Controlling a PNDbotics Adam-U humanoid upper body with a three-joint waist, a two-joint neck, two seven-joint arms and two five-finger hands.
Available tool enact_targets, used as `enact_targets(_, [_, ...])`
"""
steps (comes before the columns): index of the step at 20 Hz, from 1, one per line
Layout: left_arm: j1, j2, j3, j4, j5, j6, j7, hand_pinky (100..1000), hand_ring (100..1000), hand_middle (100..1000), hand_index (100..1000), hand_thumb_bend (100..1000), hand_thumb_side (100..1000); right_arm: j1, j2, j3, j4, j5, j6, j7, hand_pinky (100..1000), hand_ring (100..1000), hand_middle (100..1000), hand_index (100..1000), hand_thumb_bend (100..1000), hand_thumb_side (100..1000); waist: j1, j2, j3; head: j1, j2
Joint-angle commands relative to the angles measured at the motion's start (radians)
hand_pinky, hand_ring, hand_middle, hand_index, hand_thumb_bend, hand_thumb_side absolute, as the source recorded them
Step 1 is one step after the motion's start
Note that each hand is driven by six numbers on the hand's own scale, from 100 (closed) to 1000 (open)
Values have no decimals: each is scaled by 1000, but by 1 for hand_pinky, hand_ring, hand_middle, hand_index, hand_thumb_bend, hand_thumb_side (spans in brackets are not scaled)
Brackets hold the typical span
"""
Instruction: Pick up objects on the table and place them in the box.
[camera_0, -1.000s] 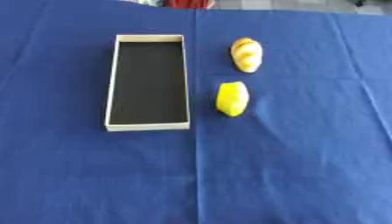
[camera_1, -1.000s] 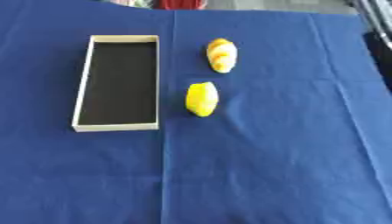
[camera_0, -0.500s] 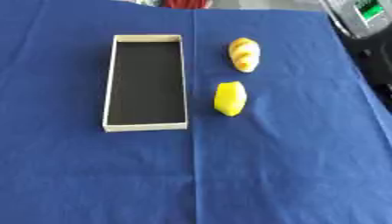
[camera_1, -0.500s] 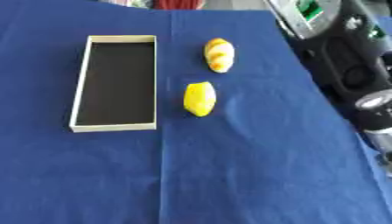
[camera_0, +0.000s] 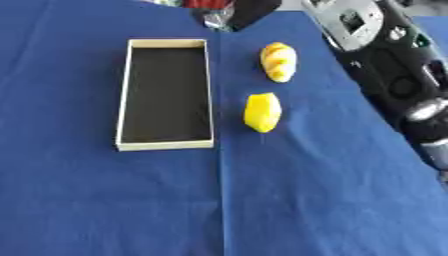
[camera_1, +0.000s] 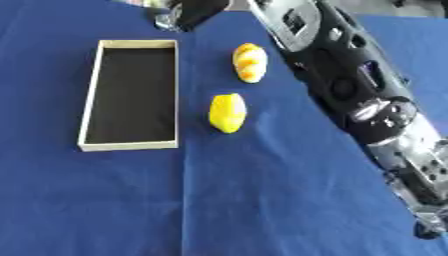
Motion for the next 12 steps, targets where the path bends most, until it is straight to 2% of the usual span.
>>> enact_targets(1, [-12,19,3,-16,6,-1,-4,801,838,759,811,643,721,-21,-12,-3,6,1,-34,47,929,957,904,910,234,181,5,-21,2,1,-9])
enact_targets(2, [-11,19,3,-16,6,-1,-4,801,838,759,811,643,721,-19,-17,-5,5,-7,-38,57,929,956,904,909,231,141,5,-22,1,2,-9])
enact_targets(8, [-8,20,4,-16,5,0,-3,801,839,760,811,644,721,-7,-65,-17,-47,-69,-30,94,929,955,904,910,233,148,2,-26,-5,11,-8])
enact_targets(12, [-3,23,6,-16,4,2,-2,801,839,760,811,644,720,6,-125,-14,-120,-111,-27,120,931,953,901,910,235,165,-1,-27,-10,19,-4])
